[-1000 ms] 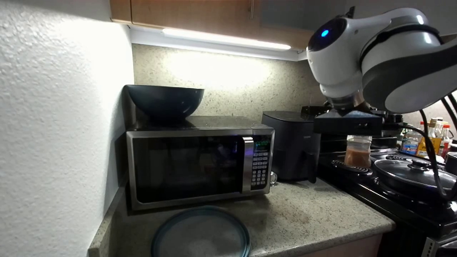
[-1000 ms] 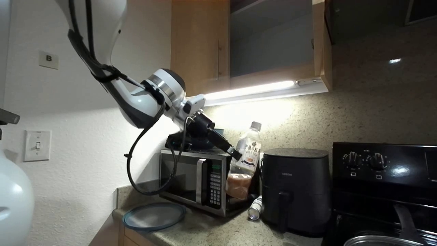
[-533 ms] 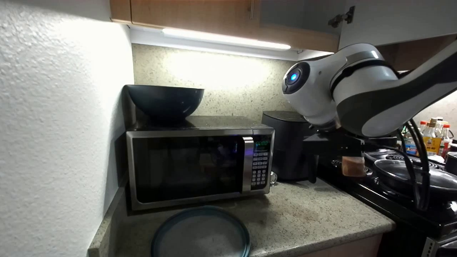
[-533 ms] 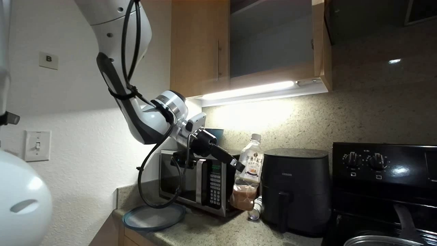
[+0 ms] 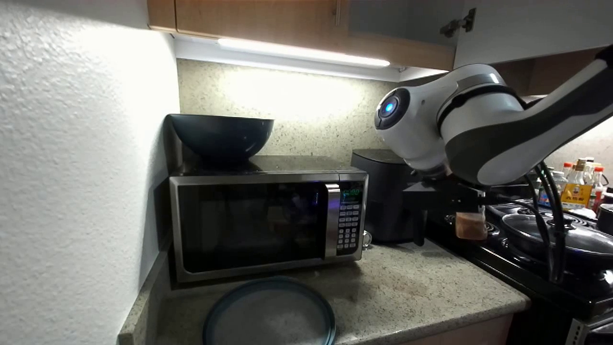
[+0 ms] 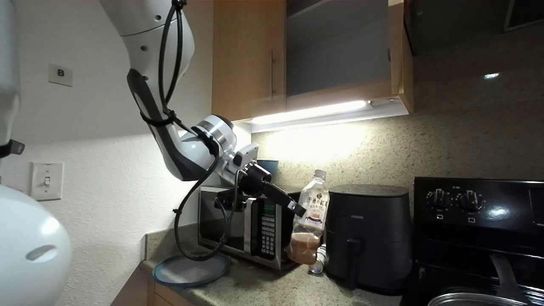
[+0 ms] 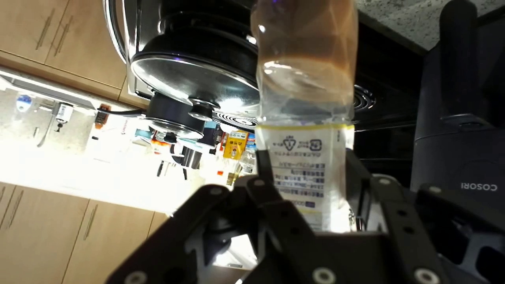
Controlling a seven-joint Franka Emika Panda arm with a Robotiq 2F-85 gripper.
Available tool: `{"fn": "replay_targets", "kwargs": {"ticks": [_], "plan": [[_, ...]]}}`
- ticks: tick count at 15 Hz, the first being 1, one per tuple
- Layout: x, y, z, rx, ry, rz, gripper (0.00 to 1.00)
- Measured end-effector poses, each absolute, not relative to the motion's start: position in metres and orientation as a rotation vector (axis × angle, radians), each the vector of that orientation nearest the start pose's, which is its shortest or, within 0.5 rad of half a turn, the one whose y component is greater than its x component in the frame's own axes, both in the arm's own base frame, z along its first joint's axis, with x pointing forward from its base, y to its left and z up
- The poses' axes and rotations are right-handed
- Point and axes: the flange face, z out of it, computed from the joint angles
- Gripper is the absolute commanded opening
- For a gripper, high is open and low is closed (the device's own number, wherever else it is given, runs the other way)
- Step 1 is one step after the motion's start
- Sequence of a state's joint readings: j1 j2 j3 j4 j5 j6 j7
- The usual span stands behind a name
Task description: Remove the bottle from the cabinet and put it on the counter.
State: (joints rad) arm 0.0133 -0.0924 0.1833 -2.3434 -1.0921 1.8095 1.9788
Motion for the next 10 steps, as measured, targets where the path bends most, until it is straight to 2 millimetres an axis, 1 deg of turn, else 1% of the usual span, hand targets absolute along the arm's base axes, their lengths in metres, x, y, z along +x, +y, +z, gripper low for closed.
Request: {"fn": "replay_targets", "kwargs": {"ticks": [3,7,10], "plan": [[0.477,0.021,0.356,1.757,-1.296,0.844,0.2],[0.493,0.024,0.319,1.745,-1.307,0.812,0.2],[0.507,0.023,0.299,1.743,-1.302,0.783,0.2]]}}
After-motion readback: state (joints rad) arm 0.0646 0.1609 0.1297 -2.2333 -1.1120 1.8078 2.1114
